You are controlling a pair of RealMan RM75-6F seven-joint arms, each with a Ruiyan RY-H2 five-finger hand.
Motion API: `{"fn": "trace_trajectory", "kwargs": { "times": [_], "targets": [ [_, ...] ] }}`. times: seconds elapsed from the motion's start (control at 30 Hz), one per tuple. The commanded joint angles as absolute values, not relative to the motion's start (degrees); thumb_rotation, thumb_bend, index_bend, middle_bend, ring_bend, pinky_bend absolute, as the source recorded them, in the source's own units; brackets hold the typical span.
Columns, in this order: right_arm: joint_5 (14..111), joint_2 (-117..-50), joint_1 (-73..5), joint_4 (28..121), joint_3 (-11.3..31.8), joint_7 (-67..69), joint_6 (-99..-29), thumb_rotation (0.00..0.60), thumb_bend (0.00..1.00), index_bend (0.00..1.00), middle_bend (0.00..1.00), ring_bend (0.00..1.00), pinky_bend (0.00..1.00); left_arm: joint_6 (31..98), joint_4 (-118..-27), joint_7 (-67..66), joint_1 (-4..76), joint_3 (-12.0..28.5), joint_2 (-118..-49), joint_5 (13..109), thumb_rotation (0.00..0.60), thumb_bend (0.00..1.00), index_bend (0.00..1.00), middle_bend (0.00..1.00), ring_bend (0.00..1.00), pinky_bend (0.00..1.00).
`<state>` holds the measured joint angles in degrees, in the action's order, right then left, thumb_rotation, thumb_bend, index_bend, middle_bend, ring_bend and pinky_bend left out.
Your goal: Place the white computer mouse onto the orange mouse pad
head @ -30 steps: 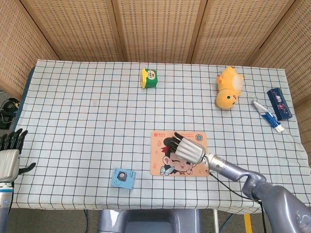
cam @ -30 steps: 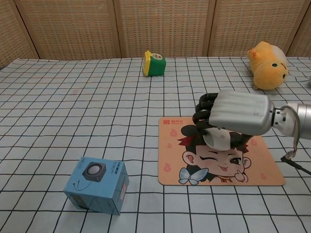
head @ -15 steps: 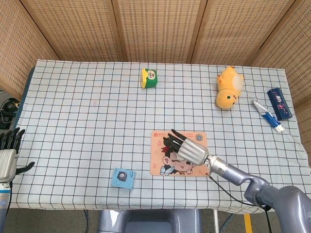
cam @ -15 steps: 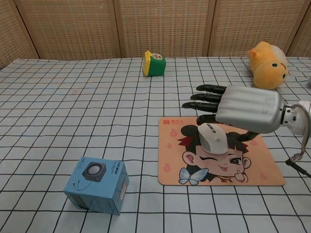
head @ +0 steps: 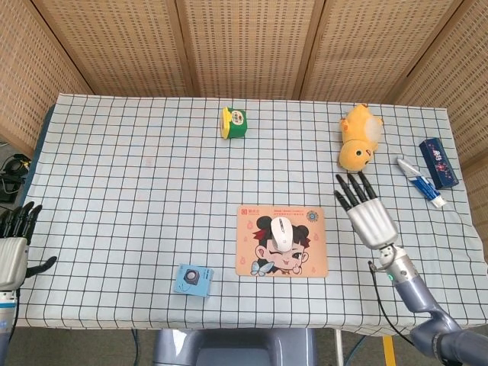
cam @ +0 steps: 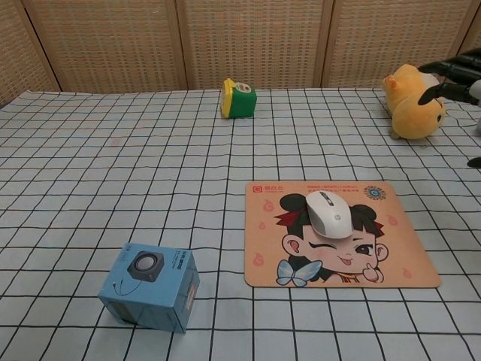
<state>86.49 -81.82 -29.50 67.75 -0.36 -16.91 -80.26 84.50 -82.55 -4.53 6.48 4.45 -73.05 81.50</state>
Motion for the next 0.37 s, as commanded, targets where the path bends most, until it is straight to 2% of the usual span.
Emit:
{"fn": "trace_trajectory", "kwargs": {
  "times": [0.03, 0.2, 0.37],
  "targets": [
    [82.03, -79.45, -23.72, 72.04, 1.11, -9.46, -83.27, 0.6, 0.17, 0.19, 0.01, 0.0, 0.0, 85.07, -82.7, -4.62, 6.23, 4.18, -73.09, 82.07, 0.6, 0.0, 0.0, 0.0, 0.0, 0.0],
    [80.32, -78.45, -19.64, 74.83, 0.6, -3.23, -84.22, 0.6, 0.17, 0.17, 0.0, 0.0, 0.0, 85.87, -82.87, -4.75, 5.8, 3.71, -73.06, 82.9, 0.6, 0.0, 0.0, 0.0, 0.0, 0.0],
    [81.35, -79.72, -15.02, 73.55, -0.51, -1.25, -88.04, 0.6, 0.17, 0.15, 0.0, 0.0, 0.0, 86.33, -82.85, -4.87, 5.38, 3.26, -73.11, 83.47, 0.6, 0.0, 0.0, 0.0, 0.0, 0.0]
  ]
}}
